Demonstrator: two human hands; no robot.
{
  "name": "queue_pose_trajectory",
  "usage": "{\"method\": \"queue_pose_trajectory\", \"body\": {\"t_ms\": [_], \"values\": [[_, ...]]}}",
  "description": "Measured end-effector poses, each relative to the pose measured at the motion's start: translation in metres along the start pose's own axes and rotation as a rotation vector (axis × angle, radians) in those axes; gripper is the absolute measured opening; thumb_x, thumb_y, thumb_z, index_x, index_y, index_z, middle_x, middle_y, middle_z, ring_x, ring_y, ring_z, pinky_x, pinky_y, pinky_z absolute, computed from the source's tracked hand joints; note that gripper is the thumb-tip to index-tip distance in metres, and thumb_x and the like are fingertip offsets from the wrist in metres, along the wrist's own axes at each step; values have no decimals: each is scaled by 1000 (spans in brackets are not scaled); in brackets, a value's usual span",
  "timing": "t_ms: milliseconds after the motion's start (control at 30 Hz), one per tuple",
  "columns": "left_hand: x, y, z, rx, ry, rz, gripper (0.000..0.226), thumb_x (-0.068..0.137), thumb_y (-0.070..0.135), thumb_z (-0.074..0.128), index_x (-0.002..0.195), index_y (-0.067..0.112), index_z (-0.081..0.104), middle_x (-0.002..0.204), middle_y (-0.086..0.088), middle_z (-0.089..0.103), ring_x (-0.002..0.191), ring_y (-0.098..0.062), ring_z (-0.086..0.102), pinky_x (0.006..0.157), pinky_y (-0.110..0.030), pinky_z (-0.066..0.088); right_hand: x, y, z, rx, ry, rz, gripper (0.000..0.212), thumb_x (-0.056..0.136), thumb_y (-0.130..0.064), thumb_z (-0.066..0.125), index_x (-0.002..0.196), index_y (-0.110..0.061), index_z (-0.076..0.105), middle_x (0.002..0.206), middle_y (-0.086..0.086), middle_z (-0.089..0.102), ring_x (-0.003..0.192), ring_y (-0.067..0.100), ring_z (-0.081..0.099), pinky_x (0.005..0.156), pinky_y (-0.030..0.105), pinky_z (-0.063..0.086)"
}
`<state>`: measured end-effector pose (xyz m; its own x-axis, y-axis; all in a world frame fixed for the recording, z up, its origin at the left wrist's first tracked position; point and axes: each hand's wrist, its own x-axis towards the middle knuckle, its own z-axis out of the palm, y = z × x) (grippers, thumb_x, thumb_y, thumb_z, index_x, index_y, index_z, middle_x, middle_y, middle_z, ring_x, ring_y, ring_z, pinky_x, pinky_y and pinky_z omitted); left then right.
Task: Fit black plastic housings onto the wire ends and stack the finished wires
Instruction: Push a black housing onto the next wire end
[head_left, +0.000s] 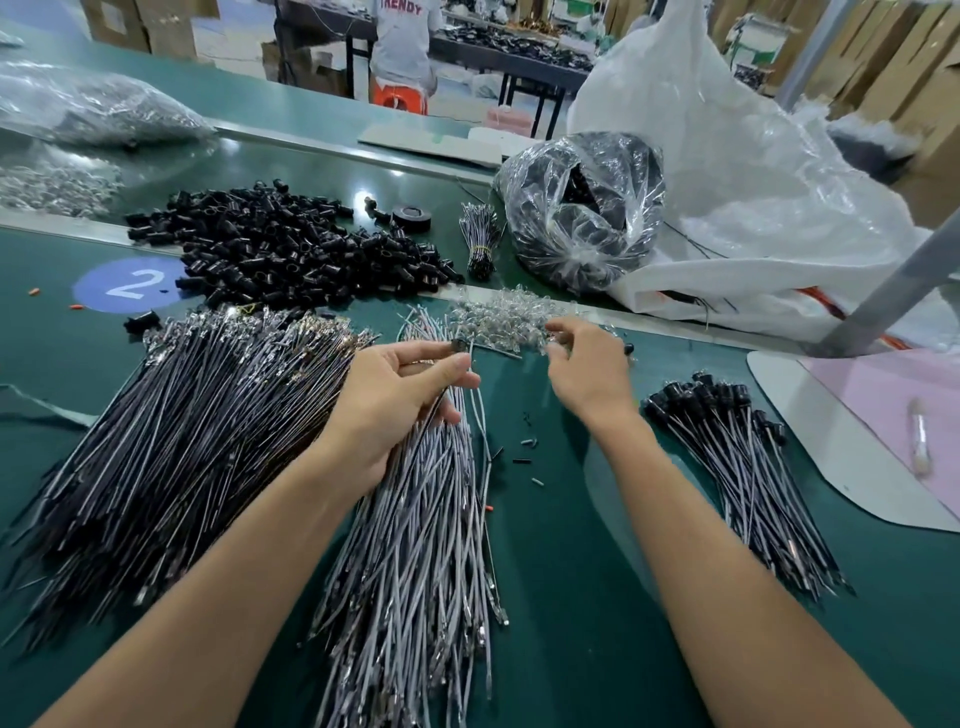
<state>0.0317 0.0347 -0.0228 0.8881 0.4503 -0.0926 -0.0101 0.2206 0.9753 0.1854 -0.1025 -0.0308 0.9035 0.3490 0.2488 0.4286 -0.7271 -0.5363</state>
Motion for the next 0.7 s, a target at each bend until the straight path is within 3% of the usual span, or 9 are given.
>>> {"method": "queue_pose_trajectory", "body": {"t_ms": [100, 267, 467, 533, 600, 700], "values": [[0, -2, 1, 33, -25, 22, 23, 86, 8, 68, 108, 13, 64, 87, -7, 77, 52, -13, 64, 44, -16, 46, 14, 0, 7, -101, -22, -36, 29, 93, -18, 64, 120, -7, 67, 113, 15, 68, 108, 29, 60, 96, 34, 46], [0, -4, 2, 112, -48, 57, 19, 89, 9, 67, 107, 14, 62, 87, -2, 77, 55, -14, 66, 44, -16, 45, 23, 2, 6, -197, -32, -69, 13, 88, -7, 64, 98, -5, 72, 100, 16, 69, 97, 29, 61, 76, 27, 42], [2, -8, 4, 159, -66, 83, 14, 91, 11, 66, 104, 15, 63, 86, -1, 77, 54, -13, 66, 44, -15, 46, 14, 6, -9, -192, -120, -108, 24, 89, 2, 60, 108, -6, 72, 106, 19, 68, 100, 31, 62, 92, 37, 50], [2, -8, 4, 159, -70, 85, 13, 89, 14, 68, 102, 15, 65, 85, -2, 77, 54, -12, 65, 44, -15, 45, 1, 0, -15, -41, -35, -159, 17, 87, 0, 64, 100, -5, 75, 96, 13, 73, 92, 26, 66, 91, 37, 52], [2, -8, 5, 138, -78, 78, 13, 87, 16, 70, 99, 14, 67, 85, -3, 77, 53, -11, 64, 45, -15, 45, -19, -9, -21, 229, 3, -138, 9, 84, -3, 71, 90, -9, 73, 83, 5, 73, 76, 20, 69, 80, 36, 58], [3, -9, 4, 127, -86, 70, 13, 85, 17, 71, 97, 14, 69, 84, -4, 77, 52, -10, 63, 47, -17, 45, -45, -20, -23, 643, -73, -105, 17, 79, -1, 77, 83, -16, 70, 75, 5, 74, 69, 20, 73, 68, 29, 59]]}}
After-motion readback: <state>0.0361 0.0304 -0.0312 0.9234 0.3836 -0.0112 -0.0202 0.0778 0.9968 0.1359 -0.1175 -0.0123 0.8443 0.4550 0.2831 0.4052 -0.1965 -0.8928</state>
